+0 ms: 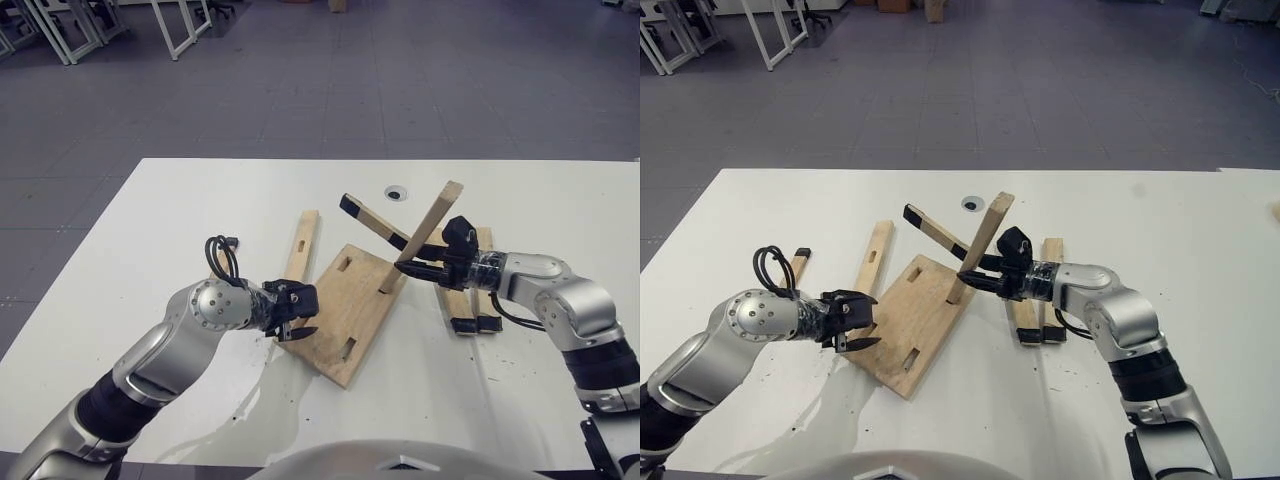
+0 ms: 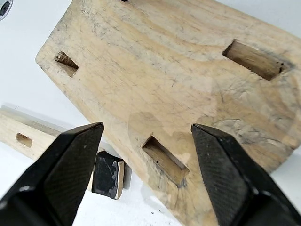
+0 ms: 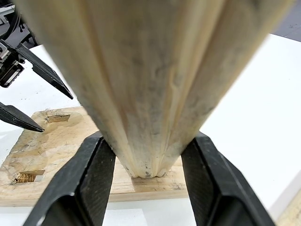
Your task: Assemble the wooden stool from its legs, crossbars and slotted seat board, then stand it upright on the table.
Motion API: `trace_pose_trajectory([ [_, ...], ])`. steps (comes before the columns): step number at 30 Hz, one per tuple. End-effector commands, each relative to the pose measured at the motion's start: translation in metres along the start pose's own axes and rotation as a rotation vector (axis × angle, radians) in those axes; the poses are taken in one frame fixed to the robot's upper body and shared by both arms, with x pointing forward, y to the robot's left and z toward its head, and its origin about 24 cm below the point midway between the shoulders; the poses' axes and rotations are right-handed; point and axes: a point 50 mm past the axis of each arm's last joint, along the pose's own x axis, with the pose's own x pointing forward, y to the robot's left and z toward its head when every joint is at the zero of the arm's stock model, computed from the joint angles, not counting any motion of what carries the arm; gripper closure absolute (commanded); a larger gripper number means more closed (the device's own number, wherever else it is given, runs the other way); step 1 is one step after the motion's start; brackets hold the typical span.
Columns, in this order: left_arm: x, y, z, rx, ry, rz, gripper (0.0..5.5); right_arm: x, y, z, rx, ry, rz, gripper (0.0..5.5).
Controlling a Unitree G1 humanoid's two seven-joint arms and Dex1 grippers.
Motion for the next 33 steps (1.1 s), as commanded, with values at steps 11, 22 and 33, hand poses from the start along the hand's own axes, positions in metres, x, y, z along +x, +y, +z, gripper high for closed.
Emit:
trace_pose_trajectory([
  [11,0.025,0.004,0.047,-0.351,-0.338,-0.029,2.04,0.012,-0.036,0.037,-0.110,0.019,0.153,3.48],
  [22,0.041,-0.007,0.031,-0.469,-0.298,-0.029,2.04,0.015,-0.036,0.059,-0.129,-0.016,0.262,2.43],
  [33,0.038,-0.003,0.028,-0.465,-0.284,-0.001,2.04,-0.032,-0.056,0.021,-0.193,0.316,0.117,1.09],
])
